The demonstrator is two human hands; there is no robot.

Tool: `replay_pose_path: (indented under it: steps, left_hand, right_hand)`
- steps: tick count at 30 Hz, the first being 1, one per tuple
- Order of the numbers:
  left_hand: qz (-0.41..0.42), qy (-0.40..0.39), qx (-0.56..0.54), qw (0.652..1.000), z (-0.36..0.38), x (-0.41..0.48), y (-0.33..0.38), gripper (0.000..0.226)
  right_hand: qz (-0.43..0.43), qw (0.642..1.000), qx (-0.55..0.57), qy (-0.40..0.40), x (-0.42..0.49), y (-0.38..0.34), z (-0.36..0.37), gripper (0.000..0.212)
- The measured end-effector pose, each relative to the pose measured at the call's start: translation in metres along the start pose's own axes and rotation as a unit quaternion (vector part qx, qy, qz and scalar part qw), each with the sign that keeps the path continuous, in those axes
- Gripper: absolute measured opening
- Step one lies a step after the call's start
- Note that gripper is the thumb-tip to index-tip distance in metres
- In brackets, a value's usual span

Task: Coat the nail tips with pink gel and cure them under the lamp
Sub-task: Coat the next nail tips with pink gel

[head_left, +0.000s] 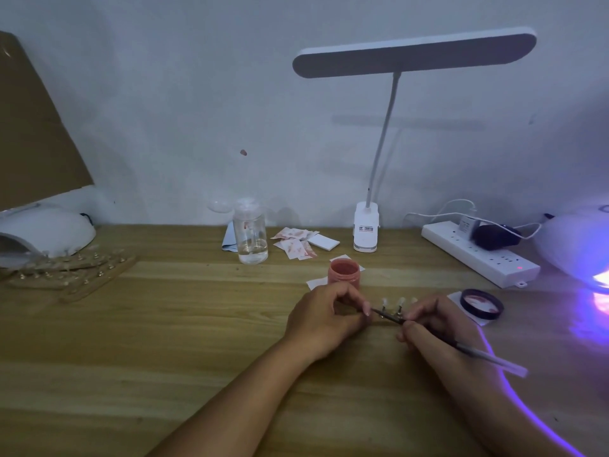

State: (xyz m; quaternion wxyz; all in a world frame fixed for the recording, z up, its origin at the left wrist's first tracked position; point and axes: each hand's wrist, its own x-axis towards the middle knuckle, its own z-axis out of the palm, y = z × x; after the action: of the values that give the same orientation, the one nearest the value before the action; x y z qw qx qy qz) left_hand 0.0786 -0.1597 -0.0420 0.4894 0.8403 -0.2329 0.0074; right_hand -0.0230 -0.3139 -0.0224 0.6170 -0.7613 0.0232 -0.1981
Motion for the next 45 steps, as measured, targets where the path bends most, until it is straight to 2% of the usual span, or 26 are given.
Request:
replay_pose_path:
  steps: [10,22,34,45]
  left_hand:
    - [-0.004,0.006,-0.002,1.000,0.0006,0.0001,0.0004,0.016]
    - [-0.006,0.000,0.006,1.000,-0.0007,-0.0008,0.0022,0.013]
    - [-0.001,0.009,-0.016,1.000,0.0008,0.0032,-0.0019,0.013]
    - [0.000,0.008,-0.012,1.000,0.0006,0.0015,-0.0018,0.009]
  right_hand:
    - [-0.009,1.000,0.007,0.003,0.0006,0.0031,0.0015,0.013]
    - [-0.008,0.999,0.021,0.023,0.0006,0.0030,0.0005,0.019]
    - [-0.068,0.997,0.015,-0.044,0.0012,0.0043,0.0001,0.024]
    - [-0.063,0.996,0.047,-0.039,0.0012,0.0025,0.0004,0.022]
